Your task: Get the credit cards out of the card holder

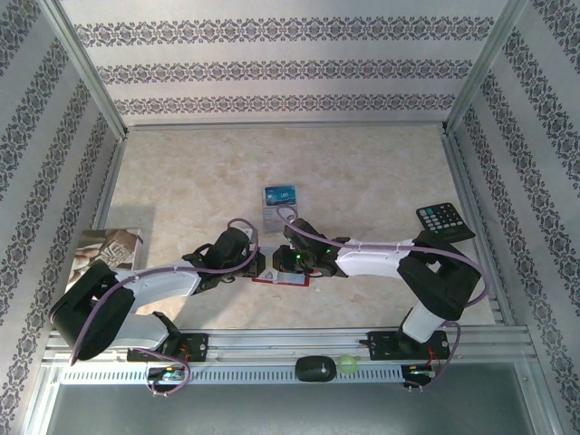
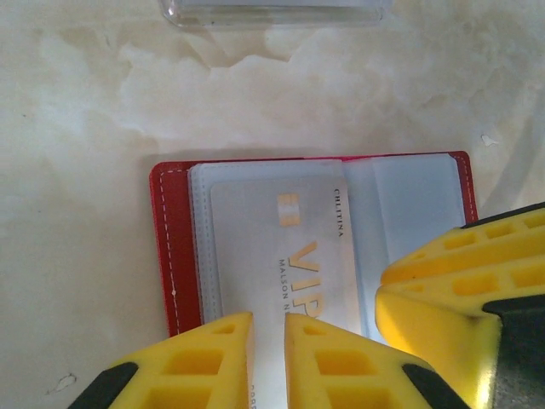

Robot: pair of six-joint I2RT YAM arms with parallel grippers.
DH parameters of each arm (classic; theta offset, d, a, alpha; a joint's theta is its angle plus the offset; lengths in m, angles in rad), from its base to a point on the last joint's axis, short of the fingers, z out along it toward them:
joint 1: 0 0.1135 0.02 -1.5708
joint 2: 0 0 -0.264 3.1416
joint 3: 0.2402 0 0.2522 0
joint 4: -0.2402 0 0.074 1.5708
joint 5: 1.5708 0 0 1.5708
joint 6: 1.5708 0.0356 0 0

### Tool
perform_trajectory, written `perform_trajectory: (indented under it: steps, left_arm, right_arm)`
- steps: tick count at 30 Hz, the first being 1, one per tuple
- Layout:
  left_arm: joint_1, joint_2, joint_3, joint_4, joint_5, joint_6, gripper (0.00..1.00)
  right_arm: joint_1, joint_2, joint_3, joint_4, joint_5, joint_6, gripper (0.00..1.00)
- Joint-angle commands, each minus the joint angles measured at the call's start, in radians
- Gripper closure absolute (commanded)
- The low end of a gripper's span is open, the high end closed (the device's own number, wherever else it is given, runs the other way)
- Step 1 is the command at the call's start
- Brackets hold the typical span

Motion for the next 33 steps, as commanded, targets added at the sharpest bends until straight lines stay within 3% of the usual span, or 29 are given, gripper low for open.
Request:
perform_trajectory:
  steps: [1,33]
  left_arm:
    - [0.015,0.004,0.007,-0.015,-0.028,0.029,0.83]
    - [0.033,0.05,-0.062,0.006,0.012,-0.012,0.93]
  right_arm:
    - [-0.011,0.015,-0.019,0.052,-0.024,0.048,0.8]
    - [-0.024,0.062,-0.036,0.076,-0.024,0.1,0.84]
